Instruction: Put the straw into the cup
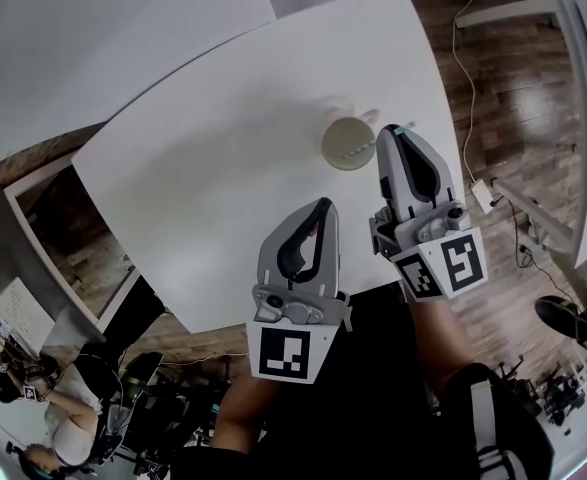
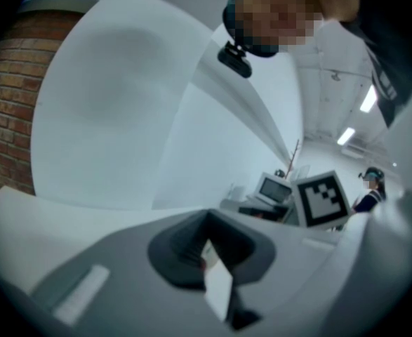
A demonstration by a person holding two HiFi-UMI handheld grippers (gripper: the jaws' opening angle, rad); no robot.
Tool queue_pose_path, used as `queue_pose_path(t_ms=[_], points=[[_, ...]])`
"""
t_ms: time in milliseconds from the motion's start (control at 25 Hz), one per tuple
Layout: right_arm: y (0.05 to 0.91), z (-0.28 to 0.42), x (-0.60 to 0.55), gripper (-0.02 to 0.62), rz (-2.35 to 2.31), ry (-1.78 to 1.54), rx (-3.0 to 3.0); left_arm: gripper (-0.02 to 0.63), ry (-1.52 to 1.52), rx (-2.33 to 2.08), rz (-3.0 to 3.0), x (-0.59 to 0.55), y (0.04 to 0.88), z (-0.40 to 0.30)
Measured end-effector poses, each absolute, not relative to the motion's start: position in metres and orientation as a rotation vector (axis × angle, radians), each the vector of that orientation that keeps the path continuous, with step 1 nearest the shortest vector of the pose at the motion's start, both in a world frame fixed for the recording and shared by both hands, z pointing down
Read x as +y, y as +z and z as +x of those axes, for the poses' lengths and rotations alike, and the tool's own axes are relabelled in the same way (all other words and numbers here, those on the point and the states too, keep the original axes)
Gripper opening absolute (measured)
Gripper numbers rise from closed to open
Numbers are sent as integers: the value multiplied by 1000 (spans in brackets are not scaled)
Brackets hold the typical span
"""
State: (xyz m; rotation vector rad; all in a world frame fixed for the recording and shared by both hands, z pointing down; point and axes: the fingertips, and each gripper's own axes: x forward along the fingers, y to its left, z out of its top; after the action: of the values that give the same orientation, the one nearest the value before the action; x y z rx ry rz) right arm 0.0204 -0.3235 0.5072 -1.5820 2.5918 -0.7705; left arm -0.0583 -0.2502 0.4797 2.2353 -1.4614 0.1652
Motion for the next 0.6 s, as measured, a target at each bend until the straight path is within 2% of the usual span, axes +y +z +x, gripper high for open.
queue_pose_path(t_ms=[600], points=[[530,16,-324,15,-1612,-823,2624,5,164,-1468,2225,-252,483,-61]])
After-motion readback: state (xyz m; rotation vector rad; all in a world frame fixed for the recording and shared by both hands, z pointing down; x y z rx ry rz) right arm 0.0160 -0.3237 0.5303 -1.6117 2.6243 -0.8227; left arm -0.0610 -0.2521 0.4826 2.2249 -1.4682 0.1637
